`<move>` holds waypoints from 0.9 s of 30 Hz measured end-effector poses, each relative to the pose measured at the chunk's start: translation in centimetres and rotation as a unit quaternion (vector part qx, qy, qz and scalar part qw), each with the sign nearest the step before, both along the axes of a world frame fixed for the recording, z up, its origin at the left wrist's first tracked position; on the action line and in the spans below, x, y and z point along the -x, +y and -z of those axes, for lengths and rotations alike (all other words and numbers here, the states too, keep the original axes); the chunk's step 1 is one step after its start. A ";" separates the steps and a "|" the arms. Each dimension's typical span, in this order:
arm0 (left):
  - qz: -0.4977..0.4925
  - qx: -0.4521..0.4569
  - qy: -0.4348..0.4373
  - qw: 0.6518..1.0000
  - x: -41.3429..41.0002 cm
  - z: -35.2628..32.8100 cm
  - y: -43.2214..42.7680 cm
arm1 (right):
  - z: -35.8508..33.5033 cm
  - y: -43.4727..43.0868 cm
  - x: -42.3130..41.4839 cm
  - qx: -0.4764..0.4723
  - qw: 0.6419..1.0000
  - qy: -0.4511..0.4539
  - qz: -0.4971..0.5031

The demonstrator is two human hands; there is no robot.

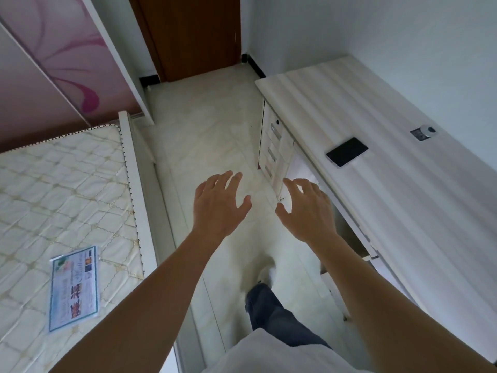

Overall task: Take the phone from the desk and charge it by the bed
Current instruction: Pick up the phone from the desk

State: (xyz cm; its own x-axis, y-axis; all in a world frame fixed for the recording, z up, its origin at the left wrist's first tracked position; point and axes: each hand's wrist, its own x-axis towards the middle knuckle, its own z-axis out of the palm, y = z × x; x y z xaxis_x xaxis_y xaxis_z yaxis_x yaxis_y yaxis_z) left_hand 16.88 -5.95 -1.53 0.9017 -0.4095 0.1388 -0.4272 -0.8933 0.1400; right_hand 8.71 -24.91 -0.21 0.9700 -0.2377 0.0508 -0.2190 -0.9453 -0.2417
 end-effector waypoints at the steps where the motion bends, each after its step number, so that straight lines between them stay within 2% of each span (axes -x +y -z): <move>1: 0.005 -0.010 -0.005 1.000 -1.7 -0.1 -0.9 | 0.0 -0.8 -1.5 -0.001 1.000 -0.002 0.001; 13: 0.056 -0.025 0.009 0.998 -17.4 -1.4 -12.6 | -0.7 -10.9 -17.3 -0.037 0.998 -0.015 0.038; 20: 0.095 -0.005 0.012 0.995 -23.3 -1.3 -17.7 | 0.1 -15.1 -22.0 -0.046 0.996 0.001 0.070; 27: 0.166 -0.004 0.042 0.985 -29.6 0.2 -23.5 | 1.7 -19.3 -25.7 -0.041 0.988 0.016 0.150</move>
